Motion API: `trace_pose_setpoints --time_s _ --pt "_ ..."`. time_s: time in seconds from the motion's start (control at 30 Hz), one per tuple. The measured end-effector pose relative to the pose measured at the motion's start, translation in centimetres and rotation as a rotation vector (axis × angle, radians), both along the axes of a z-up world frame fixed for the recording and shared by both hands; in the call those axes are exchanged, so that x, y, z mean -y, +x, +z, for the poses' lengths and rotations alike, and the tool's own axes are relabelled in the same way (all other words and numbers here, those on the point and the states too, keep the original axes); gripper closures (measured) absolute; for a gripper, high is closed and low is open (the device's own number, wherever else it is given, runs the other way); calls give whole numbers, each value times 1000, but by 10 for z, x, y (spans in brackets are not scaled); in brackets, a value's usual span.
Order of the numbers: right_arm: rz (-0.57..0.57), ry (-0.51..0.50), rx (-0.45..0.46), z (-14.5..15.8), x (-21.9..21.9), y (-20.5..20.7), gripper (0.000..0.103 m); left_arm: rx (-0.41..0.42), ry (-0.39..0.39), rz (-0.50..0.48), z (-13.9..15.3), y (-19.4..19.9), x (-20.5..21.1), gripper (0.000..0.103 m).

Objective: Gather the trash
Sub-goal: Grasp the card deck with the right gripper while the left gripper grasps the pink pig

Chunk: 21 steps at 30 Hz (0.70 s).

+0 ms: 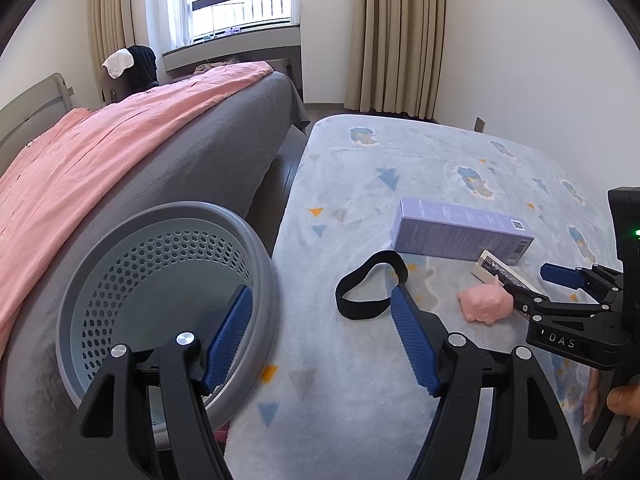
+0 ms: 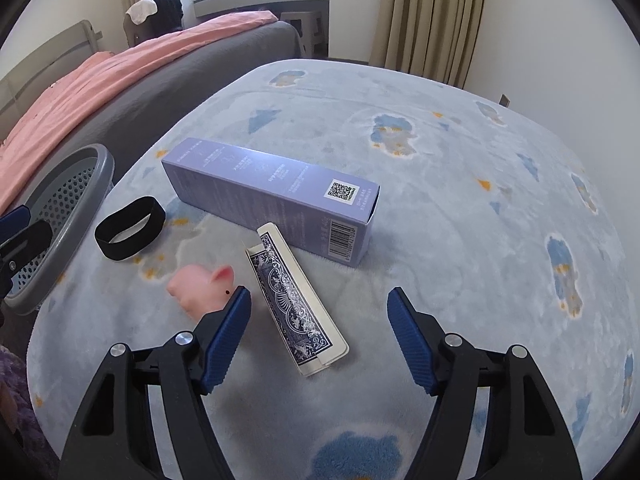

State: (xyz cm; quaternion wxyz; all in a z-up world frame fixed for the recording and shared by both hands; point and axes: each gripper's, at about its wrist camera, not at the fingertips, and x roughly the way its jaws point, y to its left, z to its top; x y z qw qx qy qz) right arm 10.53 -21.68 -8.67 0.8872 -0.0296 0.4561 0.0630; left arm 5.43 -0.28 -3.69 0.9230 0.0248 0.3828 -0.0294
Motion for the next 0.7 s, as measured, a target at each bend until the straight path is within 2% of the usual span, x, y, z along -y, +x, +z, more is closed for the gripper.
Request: trace_pose_setpoints --time_s 0.13,0.2,0.27,0.57,0.7 --pt "27 6 -9 -1 -3 -2 44 0 -2 2 0 0 -1 34" --pt "45 9 -11 -1 -5 -4 52 -1 -5 3 0 0 -1 34" --pt "60 26 -21 -2 -7 -5 71 -1 -3 2 0 0 0 34" --pt "33 51 -7 3 -2 -15 84 0 1 -5 0 -1 0 34" --pt "-3 64 -13 6 6 -26 86 1 2 -25 0 -4 4 34"
